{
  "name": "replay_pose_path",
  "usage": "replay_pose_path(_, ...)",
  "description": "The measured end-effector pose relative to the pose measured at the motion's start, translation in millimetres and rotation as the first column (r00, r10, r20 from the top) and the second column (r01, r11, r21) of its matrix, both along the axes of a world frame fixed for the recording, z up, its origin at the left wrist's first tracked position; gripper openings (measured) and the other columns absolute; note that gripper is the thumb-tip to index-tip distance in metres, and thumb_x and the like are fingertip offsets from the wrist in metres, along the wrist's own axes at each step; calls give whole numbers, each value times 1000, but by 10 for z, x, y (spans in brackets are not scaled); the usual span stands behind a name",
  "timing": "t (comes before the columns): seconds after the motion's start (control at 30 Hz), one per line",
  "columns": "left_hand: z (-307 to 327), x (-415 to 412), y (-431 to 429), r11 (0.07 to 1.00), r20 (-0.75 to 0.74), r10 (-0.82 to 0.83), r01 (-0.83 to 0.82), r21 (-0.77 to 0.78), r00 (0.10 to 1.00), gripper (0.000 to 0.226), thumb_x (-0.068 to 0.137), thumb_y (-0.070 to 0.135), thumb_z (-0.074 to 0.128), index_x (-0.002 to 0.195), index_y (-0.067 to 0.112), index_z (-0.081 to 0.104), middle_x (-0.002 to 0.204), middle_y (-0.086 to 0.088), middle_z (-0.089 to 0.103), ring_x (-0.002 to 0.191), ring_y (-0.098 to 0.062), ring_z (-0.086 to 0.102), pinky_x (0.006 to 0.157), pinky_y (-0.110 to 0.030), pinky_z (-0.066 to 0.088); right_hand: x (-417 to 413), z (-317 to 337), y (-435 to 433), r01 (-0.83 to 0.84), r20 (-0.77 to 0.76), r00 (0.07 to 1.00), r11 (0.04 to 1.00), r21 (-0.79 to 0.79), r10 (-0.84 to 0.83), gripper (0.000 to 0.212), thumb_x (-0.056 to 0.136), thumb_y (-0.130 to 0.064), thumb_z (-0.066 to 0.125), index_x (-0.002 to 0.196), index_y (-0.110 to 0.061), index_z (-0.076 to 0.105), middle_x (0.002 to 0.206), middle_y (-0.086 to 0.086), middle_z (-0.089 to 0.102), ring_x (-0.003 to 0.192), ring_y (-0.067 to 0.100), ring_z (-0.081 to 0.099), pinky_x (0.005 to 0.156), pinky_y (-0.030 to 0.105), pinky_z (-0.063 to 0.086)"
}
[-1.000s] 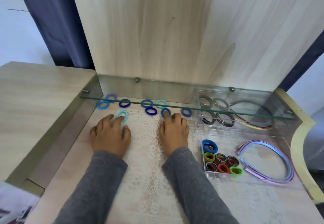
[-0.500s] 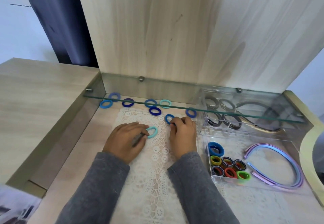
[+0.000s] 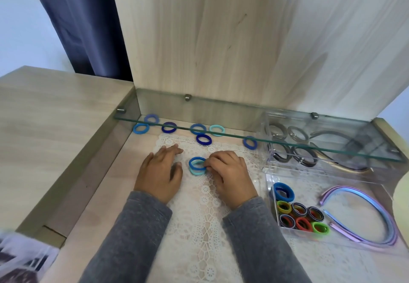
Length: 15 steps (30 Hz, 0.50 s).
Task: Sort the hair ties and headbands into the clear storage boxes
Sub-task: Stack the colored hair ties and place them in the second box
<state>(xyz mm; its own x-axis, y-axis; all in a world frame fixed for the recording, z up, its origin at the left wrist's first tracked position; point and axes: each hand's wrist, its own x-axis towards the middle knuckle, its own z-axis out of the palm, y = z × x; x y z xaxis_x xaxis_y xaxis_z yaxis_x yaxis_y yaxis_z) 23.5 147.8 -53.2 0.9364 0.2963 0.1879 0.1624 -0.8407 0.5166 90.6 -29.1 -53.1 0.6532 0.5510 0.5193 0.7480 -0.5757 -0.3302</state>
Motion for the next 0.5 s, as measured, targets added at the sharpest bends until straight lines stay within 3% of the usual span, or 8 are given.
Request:
replay_pose_path(0.17, -9, 1, 4, 1000, -34, -10, 10, 12, 999, 40, 96, 23, 45, 135, 29, 48, 152, 11, 33, 143, -11, 23, 118, -33, 12, -13, -6, -10, -29, 7, 1000, 999, -30, 29, 28, 72, 0, 67, 93, -18, 68, 97, -4, 64, 92, 20, 57, 72, 37, 46)
replay_pose_path(0.27, -16, -2, 3, 1000, -26, -14, 14, 0, 1000, 40, 96, 23, 45, 135, 29, 48, 152, 11, 33, 144, -10, 22, 119, -33, 11, -24, -11, -11, -35, -36, 999, 999, 0, 35, 30, 73, -3, 57, 97, -18, 67, 99, -3, 63, 94, 20, 57, 76, 37, 47)
replay_pose_path(0.4, -18, 4, 16, 1000, -13, -17, 17, -4, 1000, 39, 95, 23, 45, 134, 29, 49, 152, 11, 33, 144, -11, 22, 119, -33, 11, 49, 32, 64, 73, -110, 992, 995, 65, -66, 40, 78, 0, 49, 110, -20, 63, 109, -2, 61, 101, 21, 53, 84, 41, 46)
replay_pose_path(0.5, -18, 11, 11, 1000, -8, -20, 20, -6, 1000, 39, 95, 24, 45, 134, 29, 49, 152, 12, 33, 144, -10, 22, 119, -33, 11, 158, 34, 139, 173, -148, 974, 985, -10, -172, 55, 83, 3, 49, 130, -25, 53, 116, 1, 55, 104, 22, 49, 87, 42, 44)
